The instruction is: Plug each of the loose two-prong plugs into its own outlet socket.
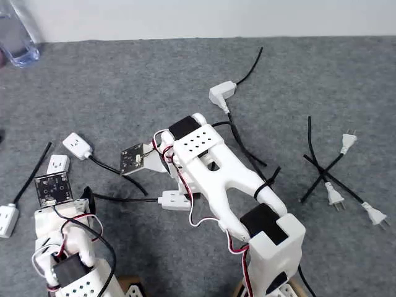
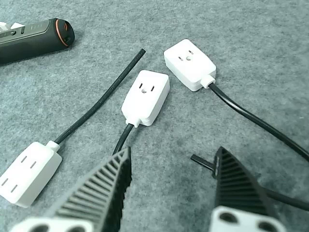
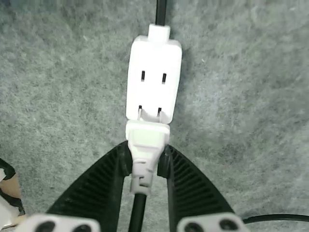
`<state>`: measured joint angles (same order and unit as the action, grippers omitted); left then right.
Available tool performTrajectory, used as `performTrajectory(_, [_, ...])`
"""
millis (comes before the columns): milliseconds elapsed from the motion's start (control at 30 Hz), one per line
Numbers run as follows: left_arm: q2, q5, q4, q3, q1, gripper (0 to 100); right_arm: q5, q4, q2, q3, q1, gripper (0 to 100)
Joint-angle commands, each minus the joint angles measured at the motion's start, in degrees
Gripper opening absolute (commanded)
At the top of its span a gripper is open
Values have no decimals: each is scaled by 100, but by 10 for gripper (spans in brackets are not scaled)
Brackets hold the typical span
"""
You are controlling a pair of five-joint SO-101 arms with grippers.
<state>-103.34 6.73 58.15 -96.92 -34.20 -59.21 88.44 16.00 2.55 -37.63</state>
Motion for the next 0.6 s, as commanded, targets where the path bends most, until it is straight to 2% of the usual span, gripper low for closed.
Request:
performTrajectory(0, [-53, 35, -123, 40, -26, 263, -44, -110, 31, 211, 40, 8])
performTrajectory(433, [-53, 35, -123, 40, -26, 263, 0, -171, 725, 246, -400, 8])
performTrajectory(567, [-53, 35, -132, 40, -26, 263, 237, -444, 822, 255, -602, 8])
